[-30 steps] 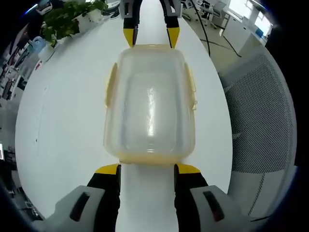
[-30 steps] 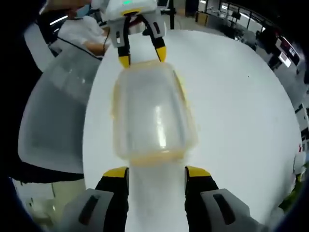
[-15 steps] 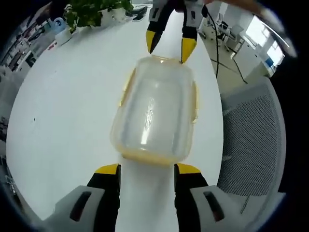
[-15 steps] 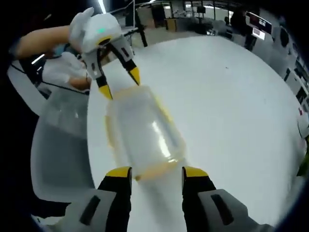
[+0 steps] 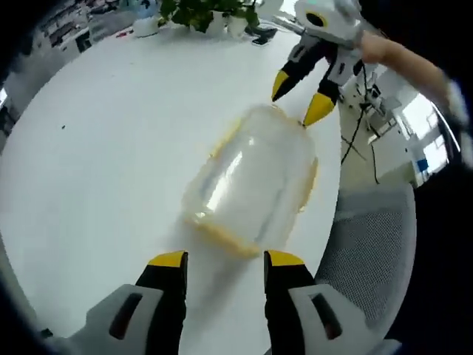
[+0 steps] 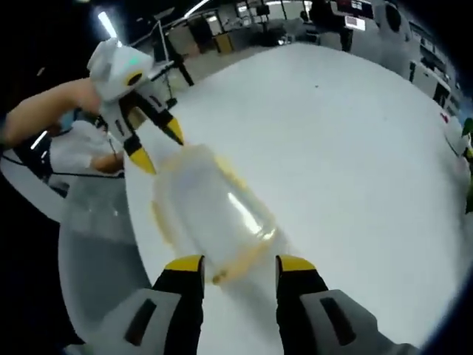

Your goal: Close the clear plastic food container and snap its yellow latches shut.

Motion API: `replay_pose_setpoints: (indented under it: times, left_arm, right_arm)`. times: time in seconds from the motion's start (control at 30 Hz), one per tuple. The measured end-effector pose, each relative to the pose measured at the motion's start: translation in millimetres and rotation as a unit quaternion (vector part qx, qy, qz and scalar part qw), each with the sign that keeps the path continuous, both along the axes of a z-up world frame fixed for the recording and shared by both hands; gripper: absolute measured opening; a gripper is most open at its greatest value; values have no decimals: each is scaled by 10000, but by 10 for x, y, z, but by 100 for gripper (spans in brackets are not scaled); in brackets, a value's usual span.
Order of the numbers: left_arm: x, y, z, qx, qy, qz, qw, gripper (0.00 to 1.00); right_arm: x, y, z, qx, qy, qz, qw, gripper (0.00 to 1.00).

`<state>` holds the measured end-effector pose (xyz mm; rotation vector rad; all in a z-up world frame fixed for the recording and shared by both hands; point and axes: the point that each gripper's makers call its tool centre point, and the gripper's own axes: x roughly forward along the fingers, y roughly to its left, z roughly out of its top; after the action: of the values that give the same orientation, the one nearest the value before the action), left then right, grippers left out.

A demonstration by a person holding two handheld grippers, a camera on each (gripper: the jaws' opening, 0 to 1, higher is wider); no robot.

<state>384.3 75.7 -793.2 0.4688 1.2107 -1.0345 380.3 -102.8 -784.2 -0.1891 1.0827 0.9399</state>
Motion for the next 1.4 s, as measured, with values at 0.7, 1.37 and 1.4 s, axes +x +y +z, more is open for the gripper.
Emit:
replay_pose_setpoints:
  times: [0.7, 1.37, 1.4]
  left_arm:
    - [-51, -153, -70, -652, 871, 2373, 9653, 36]
    - [-105, -196, -89, -829, 1314, 2632, 9521, 27]
    - [-87, -187, -96, -864, 1326, 2711, 9495, 27]
  right_arm:
    - [80, -4, -25, 787, 439, -1466, 9851, 33]
    - [-9, 85, -158, 829, 758, -1614, 9805, 26]
    - [-7, 86, -158, 831, 763, -1618, 9803, 25]
